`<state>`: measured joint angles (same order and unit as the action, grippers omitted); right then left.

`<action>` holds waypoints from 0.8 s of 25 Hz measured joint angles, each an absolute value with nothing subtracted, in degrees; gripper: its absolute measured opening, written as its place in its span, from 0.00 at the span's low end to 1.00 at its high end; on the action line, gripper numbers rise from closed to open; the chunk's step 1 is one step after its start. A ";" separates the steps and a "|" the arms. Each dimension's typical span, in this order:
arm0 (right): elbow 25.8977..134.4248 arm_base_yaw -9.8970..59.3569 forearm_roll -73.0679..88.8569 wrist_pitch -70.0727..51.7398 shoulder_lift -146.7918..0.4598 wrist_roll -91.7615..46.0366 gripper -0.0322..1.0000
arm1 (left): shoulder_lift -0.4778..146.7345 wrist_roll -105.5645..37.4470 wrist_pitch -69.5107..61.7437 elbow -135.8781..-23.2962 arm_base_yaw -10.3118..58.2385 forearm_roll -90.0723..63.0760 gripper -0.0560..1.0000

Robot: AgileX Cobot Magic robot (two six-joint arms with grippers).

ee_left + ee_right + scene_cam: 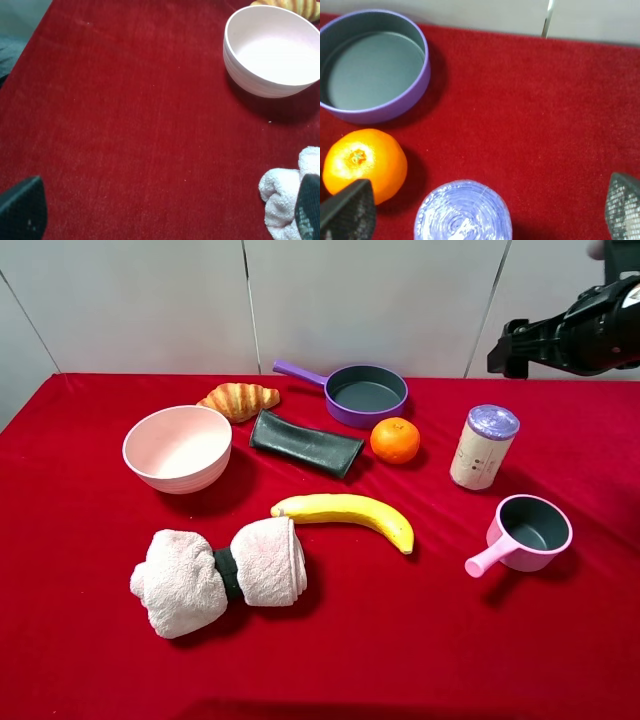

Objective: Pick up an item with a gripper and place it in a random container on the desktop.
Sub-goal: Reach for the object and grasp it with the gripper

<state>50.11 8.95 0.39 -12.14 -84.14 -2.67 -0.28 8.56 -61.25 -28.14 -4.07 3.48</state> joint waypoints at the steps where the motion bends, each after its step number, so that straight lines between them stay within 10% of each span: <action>1: 50.63 8.95 0.39 -12.59 -84.98 -2.67 0.70 | -0.28 8.56 -61.25 -28.14 -4.07 3.48 1.00; 20: 55.10 8.95 1.63 -16.27 -94.88 -2.61 0.70 | -0.28 8.56 -61.25 -28.14 -4.07 3.48 1.00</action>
